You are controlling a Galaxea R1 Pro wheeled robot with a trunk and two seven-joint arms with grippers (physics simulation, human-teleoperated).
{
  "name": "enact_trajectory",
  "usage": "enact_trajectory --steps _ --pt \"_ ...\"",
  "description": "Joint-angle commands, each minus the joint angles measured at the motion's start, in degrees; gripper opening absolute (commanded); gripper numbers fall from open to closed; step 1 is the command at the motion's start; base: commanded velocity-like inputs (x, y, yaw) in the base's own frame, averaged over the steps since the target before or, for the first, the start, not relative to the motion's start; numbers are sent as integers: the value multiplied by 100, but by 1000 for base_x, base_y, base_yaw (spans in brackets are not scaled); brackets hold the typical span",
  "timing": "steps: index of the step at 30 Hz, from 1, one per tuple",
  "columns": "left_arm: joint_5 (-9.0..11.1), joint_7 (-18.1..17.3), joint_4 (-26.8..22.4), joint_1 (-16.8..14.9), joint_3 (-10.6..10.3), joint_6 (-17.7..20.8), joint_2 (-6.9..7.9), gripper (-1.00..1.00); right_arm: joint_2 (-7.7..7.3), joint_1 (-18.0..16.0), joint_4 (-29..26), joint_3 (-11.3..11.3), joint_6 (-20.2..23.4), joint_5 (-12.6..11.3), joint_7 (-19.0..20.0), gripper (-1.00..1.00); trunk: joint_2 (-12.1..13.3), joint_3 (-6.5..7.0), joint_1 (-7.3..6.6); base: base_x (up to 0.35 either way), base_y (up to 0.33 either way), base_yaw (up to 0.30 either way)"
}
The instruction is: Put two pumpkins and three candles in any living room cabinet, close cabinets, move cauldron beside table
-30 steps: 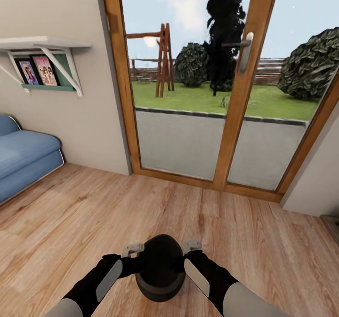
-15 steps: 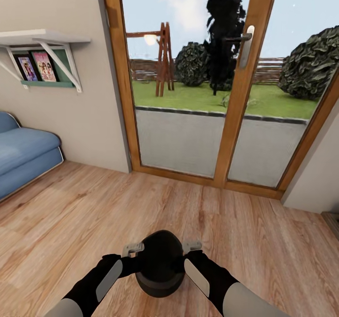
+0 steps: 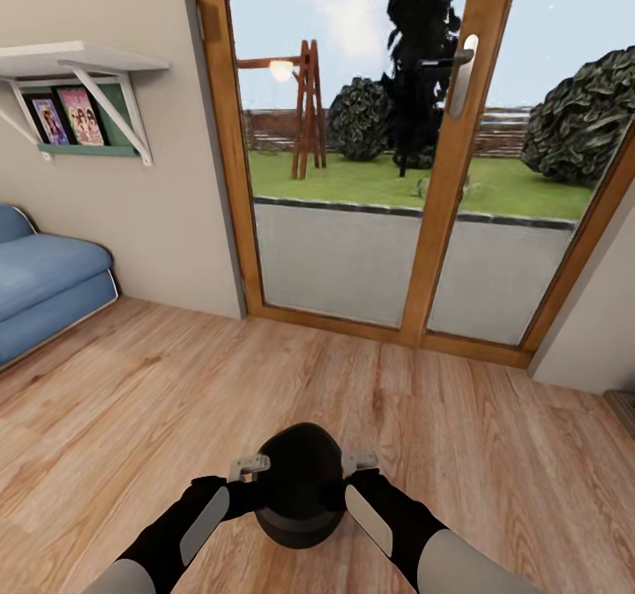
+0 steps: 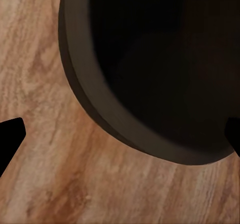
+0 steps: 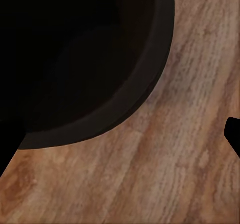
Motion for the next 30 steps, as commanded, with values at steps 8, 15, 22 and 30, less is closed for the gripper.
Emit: enact_trajectory --steps 8,15,22,30 --pt "62 52 -9 -4 -34 8 6 100 -4 -6 8 36 -51 -59 -55 100 -204 -96 109 0 0 0" --pt "67 39 -21 -4 -34 2 -1 100 -4 -6 16 36 -54 -59 -55 100 -204 -96 109 0 0 0" --pt "61 43 -19 -4 -34 8 4 100 -4 -6 18 36 -54 -59 -56 100 -204 -96 109 128 0 0" --pt "57 44 -16 -4 -34 10 4 100 -4 -6 18 36 -54 -59 -57 100 -204 -96 109 80 0 0"
